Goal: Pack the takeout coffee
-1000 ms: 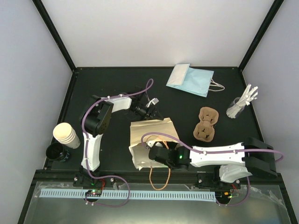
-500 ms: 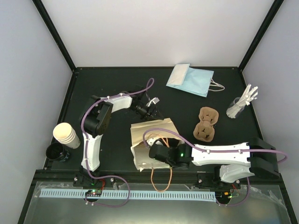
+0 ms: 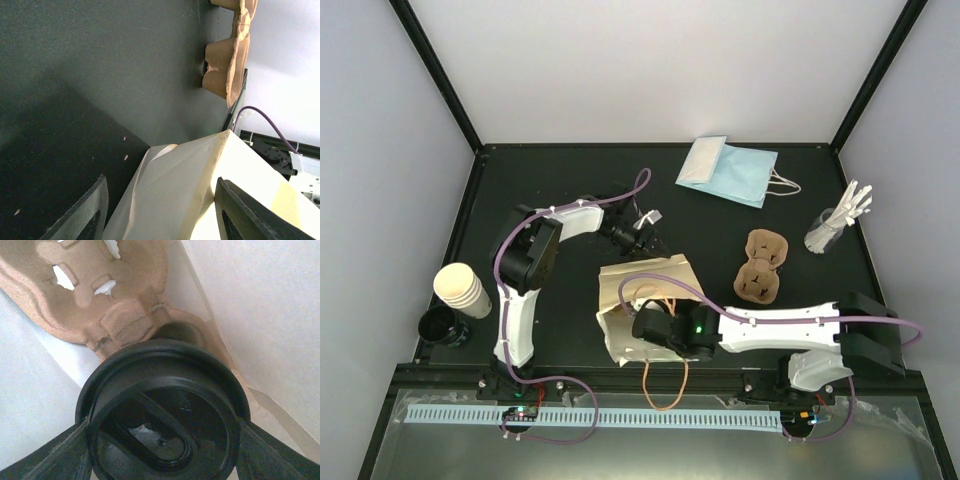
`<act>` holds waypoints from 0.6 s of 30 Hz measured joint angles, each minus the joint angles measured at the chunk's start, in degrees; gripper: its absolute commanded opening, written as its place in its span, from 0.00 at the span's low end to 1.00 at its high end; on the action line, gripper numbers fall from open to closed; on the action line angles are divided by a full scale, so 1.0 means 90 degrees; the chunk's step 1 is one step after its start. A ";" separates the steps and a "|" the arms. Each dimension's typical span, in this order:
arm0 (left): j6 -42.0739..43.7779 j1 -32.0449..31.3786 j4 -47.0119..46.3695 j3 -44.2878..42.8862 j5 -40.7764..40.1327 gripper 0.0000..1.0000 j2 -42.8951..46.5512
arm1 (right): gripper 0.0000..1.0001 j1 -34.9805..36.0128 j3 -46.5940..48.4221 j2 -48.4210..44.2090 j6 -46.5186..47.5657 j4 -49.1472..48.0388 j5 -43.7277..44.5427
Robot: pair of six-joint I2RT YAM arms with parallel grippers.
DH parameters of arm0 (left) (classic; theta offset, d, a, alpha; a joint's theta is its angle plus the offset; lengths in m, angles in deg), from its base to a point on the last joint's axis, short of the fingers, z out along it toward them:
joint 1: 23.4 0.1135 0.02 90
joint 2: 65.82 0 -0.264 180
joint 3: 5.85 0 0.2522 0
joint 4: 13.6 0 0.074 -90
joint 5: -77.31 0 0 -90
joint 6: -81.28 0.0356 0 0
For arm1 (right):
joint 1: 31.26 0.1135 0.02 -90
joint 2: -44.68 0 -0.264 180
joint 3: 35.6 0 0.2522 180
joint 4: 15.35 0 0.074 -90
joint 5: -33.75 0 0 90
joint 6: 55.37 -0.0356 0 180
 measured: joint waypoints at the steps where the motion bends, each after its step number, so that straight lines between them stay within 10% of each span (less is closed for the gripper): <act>1: 0.0000 -0.0010 0.0005 0.0000 -0.0005 0.59 0.0000 | 0.60 -0.0007 0.0022 0.0041 0.0002 0.0002 0.0000; 18: 0.0056 0.0036 0.0022 0.0041 -0.0053 0.53 0.0202 | 0.59 -0.0408 0.0682 0.0588 -0.0151 0.0223 -0.0308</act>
